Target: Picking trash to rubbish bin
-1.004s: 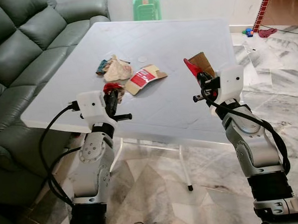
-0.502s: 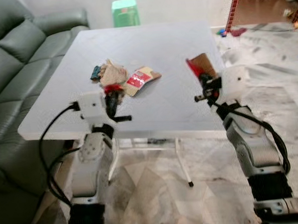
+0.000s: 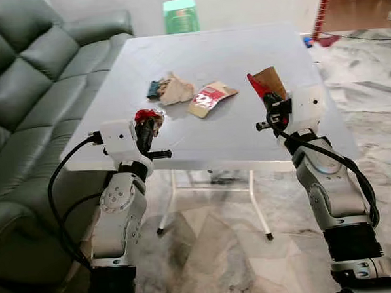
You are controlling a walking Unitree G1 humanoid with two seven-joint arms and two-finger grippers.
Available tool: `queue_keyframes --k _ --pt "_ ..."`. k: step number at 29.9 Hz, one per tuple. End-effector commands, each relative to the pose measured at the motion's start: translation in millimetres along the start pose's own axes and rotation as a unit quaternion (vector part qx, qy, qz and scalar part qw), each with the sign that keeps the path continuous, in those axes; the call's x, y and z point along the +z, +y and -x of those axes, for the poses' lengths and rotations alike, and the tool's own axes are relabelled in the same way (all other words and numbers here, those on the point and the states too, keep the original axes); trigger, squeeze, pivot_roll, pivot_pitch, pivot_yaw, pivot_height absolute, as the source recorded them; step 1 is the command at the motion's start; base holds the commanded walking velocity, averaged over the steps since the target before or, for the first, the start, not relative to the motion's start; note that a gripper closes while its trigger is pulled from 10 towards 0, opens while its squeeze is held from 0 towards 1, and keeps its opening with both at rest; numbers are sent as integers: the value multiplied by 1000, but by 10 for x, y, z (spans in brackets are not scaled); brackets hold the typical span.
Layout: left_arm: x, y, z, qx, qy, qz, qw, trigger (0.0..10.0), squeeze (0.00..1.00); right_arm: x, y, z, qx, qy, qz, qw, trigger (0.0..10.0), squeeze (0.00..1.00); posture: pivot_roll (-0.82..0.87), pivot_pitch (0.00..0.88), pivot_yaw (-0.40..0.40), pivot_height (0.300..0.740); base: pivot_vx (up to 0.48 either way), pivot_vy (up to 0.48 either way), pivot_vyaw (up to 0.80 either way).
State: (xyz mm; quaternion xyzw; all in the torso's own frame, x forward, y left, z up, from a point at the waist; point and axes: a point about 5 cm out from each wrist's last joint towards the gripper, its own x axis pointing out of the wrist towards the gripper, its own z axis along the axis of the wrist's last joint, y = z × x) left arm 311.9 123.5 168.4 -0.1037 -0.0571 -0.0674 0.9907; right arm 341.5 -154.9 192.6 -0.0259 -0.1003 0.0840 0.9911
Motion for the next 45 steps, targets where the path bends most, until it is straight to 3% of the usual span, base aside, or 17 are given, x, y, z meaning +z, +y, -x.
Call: queue_keyframes --k 1,8,11,17,22,24,26,30,34,38,42,45 --pt "9 2 -15 -4 -5 -6 1000 0 0 20 -36 -10 -12 -7 -5 1000 0 0 -38 26 96 740 0 0 0" --pt "78 101 -78 18 -27 -11 999 0 0 121 46 -162 17 -26 16 999 0 0 -34 0 79 740 0 0 0" --pt "96 103 -128 27 -38 -6 999 0 0 210 72 -270 52 -31 51 997 0 0 -46 0 65 740 0 0 0" --pt "102 92 -156 28 -47 0 999 0 0 188 130 -283 101 -15 87 991 0 0 -44 0 57 740 0 0 0" --pt "115 107 -167 30 -49 1 998 0 0 112 170 -275 102 -4 94 990 0 0 -31 0 78 740 0 0 0" --pt "100 124 -171 33 -49 3 998 0 0 93 224 -287 95 -22 103 990 0 0 -33 0 81 740 0 0 0" --pt "83 134 -179 37 -49 3 998 0 0 40 222 -320 62 -13 72 995 0 0 -28 0 78 740 0 0 0" --pt "89 141 -178 41 -52 6 998 0 0 64 202 -325 21 -27 55 998 0 0 -23 0 75 740 0 0 0" --pt "101 172 -177 45 -55 9 997 0 0 70 52 -270 -51 -41 47 997 0 0 -31 0 77 740 0 0 0" --pt "47 145 -176 33 -42 12 999 0 0 -13 -140 -176 -98 -18 26 995 0 0 -55 0 84 740 0 0 -400" --pt "49 78 -195 18 -45 13 999 471 0 -11 -190 -140 -104 -22 38 994 0 0 -66 1 80 740 0 0 -800" --pt "41 15 -209 2 -43 26 999 39 0 -7 -227 -116 -110 -22 43 993 0 0 -76 5 77 740 0 0 -800"
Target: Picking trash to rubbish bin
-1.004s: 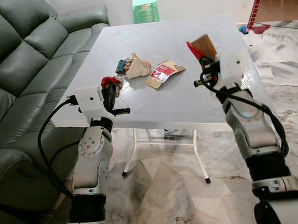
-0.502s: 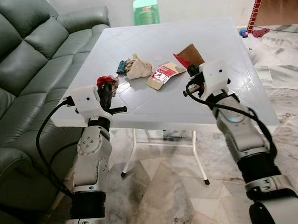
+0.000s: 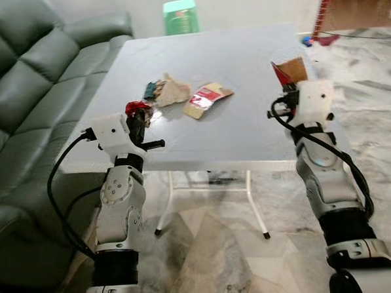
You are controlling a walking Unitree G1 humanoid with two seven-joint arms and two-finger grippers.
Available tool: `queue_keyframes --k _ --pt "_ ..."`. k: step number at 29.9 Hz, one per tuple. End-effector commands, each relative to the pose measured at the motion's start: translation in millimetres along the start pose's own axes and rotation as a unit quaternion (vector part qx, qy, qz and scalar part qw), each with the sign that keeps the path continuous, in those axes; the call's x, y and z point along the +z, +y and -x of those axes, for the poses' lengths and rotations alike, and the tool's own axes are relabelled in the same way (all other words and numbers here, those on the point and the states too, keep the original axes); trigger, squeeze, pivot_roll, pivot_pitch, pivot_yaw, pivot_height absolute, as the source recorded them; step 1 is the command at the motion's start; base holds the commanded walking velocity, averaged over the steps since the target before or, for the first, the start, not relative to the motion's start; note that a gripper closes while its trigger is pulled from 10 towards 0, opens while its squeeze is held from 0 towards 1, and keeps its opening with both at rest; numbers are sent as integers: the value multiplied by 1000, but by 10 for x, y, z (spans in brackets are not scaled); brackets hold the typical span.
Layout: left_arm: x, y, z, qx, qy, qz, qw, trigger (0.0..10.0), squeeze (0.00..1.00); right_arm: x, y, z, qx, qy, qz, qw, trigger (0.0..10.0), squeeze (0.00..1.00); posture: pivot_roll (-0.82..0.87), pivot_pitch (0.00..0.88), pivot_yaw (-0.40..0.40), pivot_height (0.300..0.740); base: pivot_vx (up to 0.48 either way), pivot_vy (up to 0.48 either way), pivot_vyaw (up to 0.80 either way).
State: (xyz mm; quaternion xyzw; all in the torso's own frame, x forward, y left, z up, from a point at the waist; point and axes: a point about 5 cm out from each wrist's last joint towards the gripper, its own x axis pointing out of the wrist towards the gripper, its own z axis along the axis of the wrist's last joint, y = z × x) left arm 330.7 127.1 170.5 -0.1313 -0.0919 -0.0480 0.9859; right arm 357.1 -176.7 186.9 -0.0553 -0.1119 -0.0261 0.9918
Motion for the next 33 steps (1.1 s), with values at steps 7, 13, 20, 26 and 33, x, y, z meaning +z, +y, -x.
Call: queue_keyframes --k 7,13,20,26,33 --pt "29 -89 -30 -19 -7 6 1000 0 0 136 -36 -32 -13 -17 3 1000 0 0 -77 17 74 740 0 0 -800" --pt "18 -91 -26 -24 -3 7 1000 0 0 149 -36 -29 -16 -18 0 1000 0 0 -79 24 78 740 0 0 -800" --pt "9 -122 -42 -29 -1 10 1000 0 0 160 -35 -16 -19 -17 -1 1000 0 0 -85 27 78 740 0 0 -800" --pt "1 -156 -45 -33 0 12 999 0 0 176 -63 -18 -22 -17 1 1000 0 0 -91 33 77 740 0 -381 -800" --pt "-2 -136 -35 -30 0 20 999 0 0 185 -33 -3 -16 -22 0 1000 0 0 -87 37 77 740 0 -188 -293"
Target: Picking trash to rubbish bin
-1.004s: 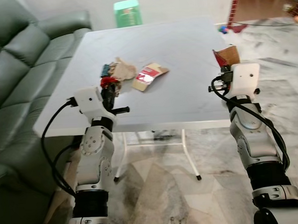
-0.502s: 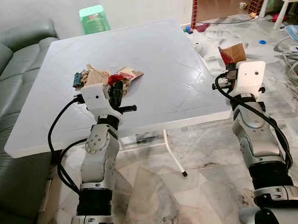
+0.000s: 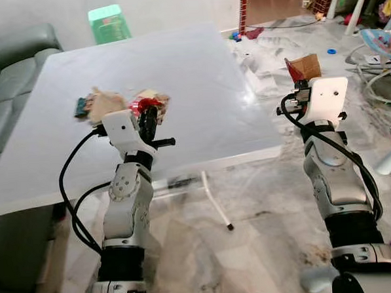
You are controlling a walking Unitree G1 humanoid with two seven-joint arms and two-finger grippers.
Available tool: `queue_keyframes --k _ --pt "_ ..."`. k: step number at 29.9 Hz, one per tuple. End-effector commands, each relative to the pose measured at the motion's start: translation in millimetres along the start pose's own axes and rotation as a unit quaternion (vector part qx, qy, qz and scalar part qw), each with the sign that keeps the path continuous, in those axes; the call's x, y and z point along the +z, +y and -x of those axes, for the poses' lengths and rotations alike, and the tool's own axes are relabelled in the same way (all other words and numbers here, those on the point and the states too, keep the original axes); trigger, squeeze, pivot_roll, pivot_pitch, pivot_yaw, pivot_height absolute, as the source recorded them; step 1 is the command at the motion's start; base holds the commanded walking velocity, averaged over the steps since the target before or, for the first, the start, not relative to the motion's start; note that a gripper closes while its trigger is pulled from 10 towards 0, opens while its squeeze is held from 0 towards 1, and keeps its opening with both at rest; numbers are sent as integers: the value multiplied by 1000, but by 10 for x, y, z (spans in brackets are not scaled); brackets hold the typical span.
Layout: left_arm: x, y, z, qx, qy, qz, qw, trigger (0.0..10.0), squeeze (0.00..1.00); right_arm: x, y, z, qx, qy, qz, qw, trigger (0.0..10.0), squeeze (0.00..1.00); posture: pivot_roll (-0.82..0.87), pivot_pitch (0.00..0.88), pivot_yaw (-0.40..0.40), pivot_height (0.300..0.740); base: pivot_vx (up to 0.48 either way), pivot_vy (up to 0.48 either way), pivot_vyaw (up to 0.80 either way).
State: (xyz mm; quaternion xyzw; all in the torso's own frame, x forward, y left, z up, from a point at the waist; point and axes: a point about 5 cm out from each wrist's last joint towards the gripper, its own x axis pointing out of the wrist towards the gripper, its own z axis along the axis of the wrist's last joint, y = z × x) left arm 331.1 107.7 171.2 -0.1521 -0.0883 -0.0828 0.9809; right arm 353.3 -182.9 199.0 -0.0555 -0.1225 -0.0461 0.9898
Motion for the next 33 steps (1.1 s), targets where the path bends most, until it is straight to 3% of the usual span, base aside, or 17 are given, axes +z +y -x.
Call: queue_keyframes --k 1,16,33 --pt "49 57 -11 3 -6 -2 1000 0 0 64 46 -9 5 -11 -4 1000 0 0 -87 37 77 740 0 0 0" --pt "71 96 -37 9 -5 3 1000 0 0 70 48 -19 1 -9 -10 1000 0 0 -85 40 80 740 0 0 0" --pt "55 100 -35 6 4 6 1000 0 0 69 42 -33 -4 -9 -12 1000 0 0 -78 35 83 740 0 471 0"
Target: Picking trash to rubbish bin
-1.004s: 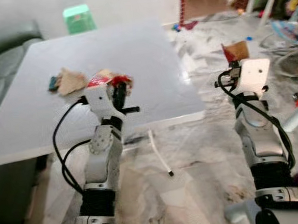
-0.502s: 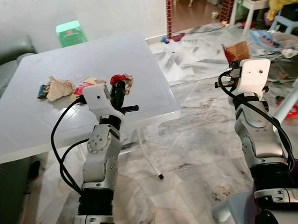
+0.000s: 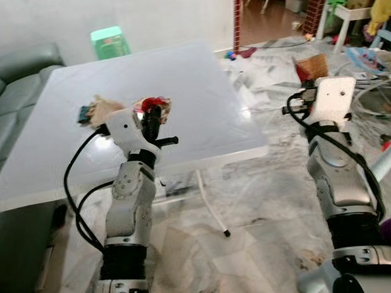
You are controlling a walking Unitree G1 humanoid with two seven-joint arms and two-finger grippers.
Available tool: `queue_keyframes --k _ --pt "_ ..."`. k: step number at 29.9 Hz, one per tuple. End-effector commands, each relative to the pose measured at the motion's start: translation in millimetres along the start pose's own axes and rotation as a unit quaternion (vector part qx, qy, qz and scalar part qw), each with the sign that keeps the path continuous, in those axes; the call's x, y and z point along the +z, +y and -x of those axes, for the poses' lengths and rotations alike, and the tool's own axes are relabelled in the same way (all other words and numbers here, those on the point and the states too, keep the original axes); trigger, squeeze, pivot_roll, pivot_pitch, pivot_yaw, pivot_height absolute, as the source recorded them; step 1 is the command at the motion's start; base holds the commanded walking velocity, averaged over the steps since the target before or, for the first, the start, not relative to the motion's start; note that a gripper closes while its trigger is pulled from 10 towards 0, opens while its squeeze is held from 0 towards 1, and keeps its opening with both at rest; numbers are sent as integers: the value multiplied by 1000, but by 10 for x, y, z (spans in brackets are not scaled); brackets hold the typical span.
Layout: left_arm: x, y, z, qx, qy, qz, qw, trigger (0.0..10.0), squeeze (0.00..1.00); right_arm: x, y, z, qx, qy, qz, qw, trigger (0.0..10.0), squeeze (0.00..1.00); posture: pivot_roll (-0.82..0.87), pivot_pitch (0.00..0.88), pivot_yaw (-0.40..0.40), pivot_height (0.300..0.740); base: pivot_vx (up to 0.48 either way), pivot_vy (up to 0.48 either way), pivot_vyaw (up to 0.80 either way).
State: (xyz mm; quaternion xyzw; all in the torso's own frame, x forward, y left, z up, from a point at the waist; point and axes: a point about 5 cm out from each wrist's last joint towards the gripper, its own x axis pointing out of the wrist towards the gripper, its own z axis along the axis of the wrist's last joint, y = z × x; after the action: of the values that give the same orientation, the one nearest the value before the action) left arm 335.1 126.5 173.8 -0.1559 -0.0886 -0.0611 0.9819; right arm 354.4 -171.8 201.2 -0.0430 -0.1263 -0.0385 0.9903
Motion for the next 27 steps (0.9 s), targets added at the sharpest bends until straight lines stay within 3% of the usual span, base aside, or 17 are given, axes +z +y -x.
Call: queue_keyframes --k 1,16,20,27 --pt "-26 -79 -12 -16 10 4 1000 0 0 39 -67 -27 -10 -5 1 1000 0 0 -78 35 83 740 0 480 0" --pt "-46 -109 -3 -27 18 3 999 0 0 37 -69 -38 -12 -4 3 1000 0 0 -71 28 83 740 0 478 0" --pt "-32 -115 -3 -31 13 0 999 0 0 33 -79 -41 -13 -3 3 1000 0 0 -72 29 84 740 0 0 0" --pt "-15 -127 -12 -33 9 0 999 0 0 6 -81 -45 -17 8 3 1000 0 0 -71 32 85 740 0 0 -800"
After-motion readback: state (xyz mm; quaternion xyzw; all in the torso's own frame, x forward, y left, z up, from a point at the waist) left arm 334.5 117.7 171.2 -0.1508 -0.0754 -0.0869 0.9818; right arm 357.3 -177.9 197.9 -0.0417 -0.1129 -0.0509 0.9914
